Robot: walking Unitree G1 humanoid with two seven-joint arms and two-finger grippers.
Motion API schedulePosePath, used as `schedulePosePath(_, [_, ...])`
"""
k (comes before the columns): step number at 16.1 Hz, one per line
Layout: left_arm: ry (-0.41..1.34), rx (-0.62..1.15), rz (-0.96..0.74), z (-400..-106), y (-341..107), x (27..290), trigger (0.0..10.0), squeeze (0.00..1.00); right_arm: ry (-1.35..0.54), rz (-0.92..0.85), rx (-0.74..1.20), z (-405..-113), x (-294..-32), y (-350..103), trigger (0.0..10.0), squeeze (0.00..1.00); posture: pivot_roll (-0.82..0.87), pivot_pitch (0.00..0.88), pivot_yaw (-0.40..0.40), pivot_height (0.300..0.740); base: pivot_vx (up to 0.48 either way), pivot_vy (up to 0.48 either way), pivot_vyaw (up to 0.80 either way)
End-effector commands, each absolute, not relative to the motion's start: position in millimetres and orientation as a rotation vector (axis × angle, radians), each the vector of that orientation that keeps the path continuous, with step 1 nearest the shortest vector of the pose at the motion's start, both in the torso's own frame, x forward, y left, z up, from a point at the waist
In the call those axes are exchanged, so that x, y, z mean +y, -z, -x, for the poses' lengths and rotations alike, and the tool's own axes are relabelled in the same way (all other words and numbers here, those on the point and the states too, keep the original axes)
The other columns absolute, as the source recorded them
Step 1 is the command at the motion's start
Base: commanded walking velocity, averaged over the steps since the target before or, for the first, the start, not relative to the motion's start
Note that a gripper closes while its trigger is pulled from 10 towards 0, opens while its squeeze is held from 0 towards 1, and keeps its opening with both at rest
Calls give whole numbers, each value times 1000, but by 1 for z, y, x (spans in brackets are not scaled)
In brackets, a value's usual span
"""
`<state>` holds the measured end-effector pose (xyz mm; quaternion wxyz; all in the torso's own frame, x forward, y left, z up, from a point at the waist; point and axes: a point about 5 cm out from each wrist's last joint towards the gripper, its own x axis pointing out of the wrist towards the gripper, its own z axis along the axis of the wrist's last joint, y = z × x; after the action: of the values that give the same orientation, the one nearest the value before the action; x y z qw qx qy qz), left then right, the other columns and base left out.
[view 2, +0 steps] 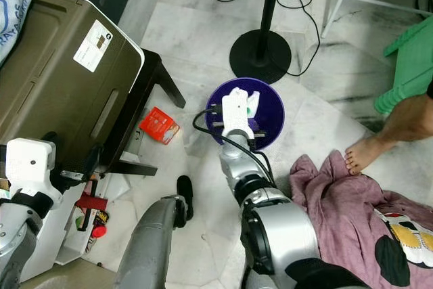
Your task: Clean up the room
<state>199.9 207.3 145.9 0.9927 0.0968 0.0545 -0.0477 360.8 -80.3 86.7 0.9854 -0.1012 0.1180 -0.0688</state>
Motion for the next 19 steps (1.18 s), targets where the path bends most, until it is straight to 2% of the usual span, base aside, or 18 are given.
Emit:
schedulePosePath(1, [80,135,-204,-195,-145,213,10000,0,118,206,263,-356,-71,-80,10000,0,360,515,149,740,0,0,0])
schedulePosePath(8, [81,143,-202,-197,-143,213,10000,0,170,216,210,-366,-79,-96,10000,0,357,508,153,740,0,0,0])
schedulePosePath(14, [78,150,-194,-199,-141,214,10000,0,290,264,228,-362,-110,-86,10000,0,349,504,152,740,0,0,0])
schedulePosePath(19, [81,150,-195,-200,-141,214,10000,0,282,256,219,-364,-107,-90,10000,0,351,506,159,740,0,0,0])
